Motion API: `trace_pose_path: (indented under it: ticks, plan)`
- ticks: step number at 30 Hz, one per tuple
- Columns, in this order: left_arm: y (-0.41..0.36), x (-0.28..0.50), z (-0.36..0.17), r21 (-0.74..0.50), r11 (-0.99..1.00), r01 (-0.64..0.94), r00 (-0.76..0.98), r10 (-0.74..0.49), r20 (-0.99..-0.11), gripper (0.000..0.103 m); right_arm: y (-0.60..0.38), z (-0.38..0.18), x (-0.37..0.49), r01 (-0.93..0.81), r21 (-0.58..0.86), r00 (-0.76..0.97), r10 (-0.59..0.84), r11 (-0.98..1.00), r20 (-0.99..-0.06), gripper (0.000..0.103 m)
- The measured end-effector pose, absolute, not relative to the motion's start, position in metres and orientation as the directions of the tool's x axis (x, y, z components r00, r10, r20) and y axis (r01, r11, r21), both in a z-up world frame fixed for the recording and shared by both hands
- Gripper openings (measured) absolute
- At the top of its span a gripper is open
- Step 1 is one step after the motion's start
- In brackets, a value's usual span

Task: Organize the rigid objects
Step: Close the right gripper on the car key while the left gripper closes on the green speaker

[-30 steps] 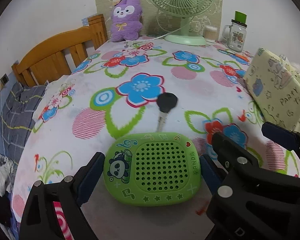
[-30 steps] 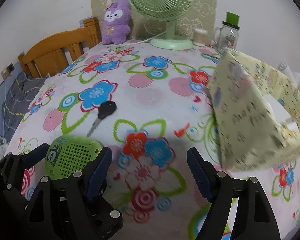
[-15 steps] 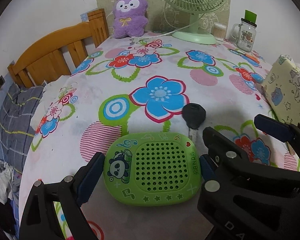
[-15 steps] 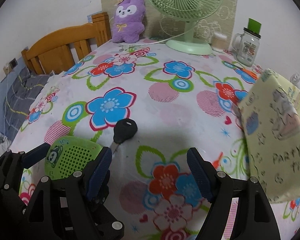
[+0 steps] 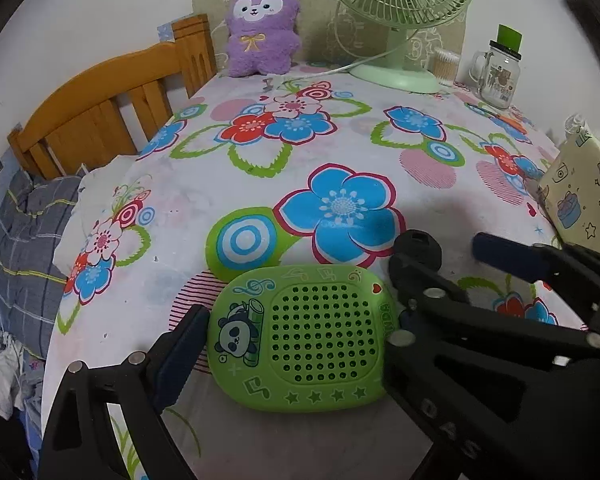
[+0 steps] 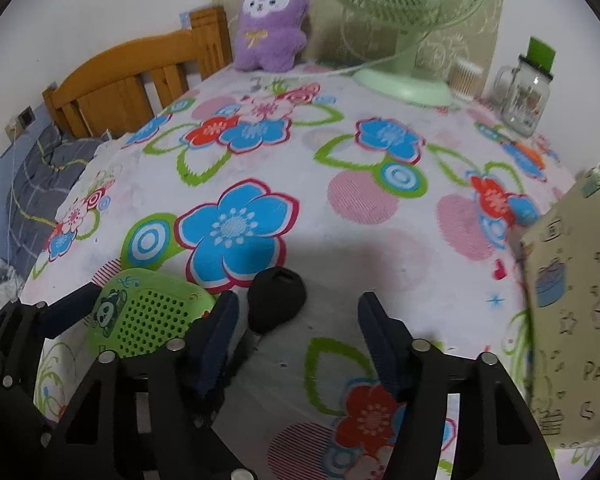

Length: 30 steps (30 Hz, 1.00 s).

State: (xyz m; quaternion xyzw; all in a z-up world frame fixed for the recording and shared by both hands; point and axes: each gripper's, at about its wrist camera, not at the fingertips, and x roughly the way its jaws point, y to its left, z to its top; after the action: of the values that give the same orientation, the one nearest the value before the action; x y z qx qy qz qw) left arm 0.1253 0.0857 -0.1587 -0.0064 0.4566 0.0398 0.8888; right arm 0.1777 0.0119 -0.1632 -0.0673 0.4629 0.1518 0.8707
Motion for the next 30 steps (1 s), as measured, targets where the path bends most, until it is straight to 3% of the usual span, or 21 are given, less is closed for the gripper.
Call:
trace_pose_path:
  ticks: [3,8,30]
  plan:
    - [0.09,0.128,-0.16,-0.003,0.997,-0.077,0.576,0.042,-0.817,0.095,0.017,-0.165,0.18,-0.326,-0.002,0.536,0.183,0.945,-0.824,0.061]
    - [0.092,0.125,-0.159,-0.006,0.997,-0.077,0.582,0.04,-0.812,0.095,0.016,-0.164,0.178,-0.337,-0.016,0.542,0.18,0.941,-0.821,0.035]
    - [0.061,0.1,-0.146,0.01,1.0,-0.02,0.601,0.02,-0.799,0.095,-0.016,-0.15,0.15,-0.302,-0.019,0.564,0.162,0.953,-0.81,0.035]
